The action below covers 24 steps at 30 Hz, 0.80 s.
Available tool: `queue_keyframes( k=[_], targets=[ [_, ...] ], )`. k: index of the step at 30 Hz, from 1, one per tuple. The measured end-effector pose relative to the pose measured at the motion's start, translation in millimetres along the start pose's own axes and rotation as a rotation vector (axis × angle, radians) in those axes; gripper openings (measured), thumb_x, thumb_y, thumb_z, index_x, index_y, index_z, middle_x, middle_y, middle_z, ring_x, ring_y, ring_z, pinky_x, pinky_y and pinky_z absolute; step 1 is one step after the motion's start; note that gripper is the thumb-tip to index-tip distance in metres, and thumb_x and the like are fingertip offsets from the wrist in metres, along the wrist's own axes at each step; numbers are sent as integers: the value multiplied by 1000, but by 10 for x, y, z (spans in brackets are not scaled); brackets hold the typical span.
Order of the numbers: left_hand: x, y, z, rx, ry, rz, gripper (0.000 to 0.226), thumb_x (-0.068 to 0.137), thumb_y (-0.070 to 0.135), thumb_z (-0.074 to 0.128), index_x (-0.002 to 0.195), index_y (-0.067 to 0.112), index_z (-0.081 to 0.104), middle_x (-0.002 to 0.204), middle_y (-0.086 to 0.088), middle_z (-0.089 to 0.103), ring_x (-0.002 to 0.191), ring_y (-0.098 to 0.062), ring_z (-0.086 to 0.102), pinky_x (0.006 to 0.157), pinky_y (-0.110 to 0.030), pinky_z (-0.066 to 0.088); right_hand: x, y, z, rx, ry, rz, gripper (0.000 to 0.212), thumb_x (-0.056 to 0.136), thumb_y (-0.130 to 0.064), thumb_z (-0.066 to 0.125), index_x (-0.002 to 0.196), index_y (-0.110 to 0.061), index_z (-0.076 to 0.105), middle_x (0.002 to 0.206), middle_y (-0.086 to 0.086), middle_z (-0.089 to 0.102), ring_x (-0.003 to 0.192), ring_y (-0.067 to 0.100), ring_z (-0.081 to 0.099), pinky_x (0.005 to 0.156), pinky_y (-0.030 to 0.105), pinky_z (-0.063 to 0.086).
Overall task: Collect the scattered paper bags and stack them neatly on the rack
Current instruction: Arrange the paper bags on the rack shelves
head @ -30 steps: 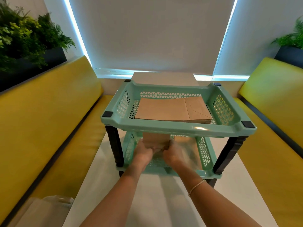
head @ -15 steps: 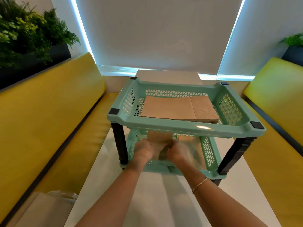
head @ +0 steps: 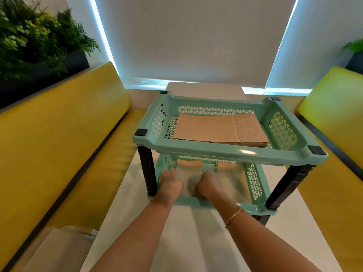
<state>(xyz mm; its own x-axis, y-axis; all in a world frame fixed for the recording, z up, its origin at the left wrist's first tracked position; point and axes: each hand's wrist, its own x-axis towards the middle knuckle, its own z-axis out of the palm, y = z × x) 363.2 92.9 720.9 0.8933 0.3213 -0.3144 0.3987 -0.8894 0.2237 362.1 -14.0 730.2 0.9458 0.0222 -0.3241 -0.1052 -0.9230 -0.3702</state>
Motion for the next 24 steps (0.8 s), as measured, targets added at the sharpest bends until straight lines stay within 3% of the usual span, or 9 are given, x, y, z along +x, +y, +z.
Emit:
queue_keyframes(
  k=[7, 10, 13, 16, 20, 24],
  targets=[
    [-16, 16, 45, -36, 27, -24, 27, 93, 8, 49, 117, 3, 61, 123, -14, 59, 116, -31, 55, 89, -37, 49, 10, 87, 7, 69, 52, 6, 23, 85, -7, 55, 105, 0, 64, 108, 15, 65, 101, 27, 62, 78, 28, 48],
    [-46, 115, 50, -126, 77, 31, 28, 93, 7, 47, 118, 5, 59, 121, -14, 59, 113, -30, 56, 87, -35, 48, 33, 281, -146, 87, 155, 66, 10, 89, -11, 52, 88, -5, 60, 95, 11, 63, 89, 25, 63, 77, 30, 53],
    [-148, 310, 114, -253, 37, 128, 23, 93, 11, 52, 110, 1, 63, 112, -15, 63, 102, -26, 61, 77, -27, 48, 71, 556, -263, 45, 201, 166, 16, 90, -10, 48, 74, -11, 51, 85, 8, 59, 83, 23, 60, 80, 33, 53],
    [-230, 536, 231, -335, -55, 183, 23, 90, 18, 60, 101, -1, 67, 105, -14, 68, 97, -26, 65, 69, -25, 44, 85, 738, -263, -27, 156, 231, 13, 84, -11, 51, 91, -7, 61, 96, 9, 64, 89, 26, 61, 81, 34, 52],
    [-274, 721, 348, -362, -146, 142, 29, 89, 19, 61, 111, 1, 63, 116, -14, 64, 107, -26, 61, 84, -27, 47, 78, 807, -190, -17, 117, 271, 27, 85, -13, 54, 110, -4, 57, 109, 12, 62, 99, 26, 61, 79, 31, 49],
    [-274, 754, 393, -367, -148, 108, 28, 91, 16, 58, 114, 0, 60, 119, -15, 62, 109, -26, 59, 85, -27, 47, 94, 789, -178, 13, 114, 265, 31, 86, -13, 54, 115, -2, 54, 111, 12, 61, 101, 25, 61, 79, 30, 49]
  ],
)
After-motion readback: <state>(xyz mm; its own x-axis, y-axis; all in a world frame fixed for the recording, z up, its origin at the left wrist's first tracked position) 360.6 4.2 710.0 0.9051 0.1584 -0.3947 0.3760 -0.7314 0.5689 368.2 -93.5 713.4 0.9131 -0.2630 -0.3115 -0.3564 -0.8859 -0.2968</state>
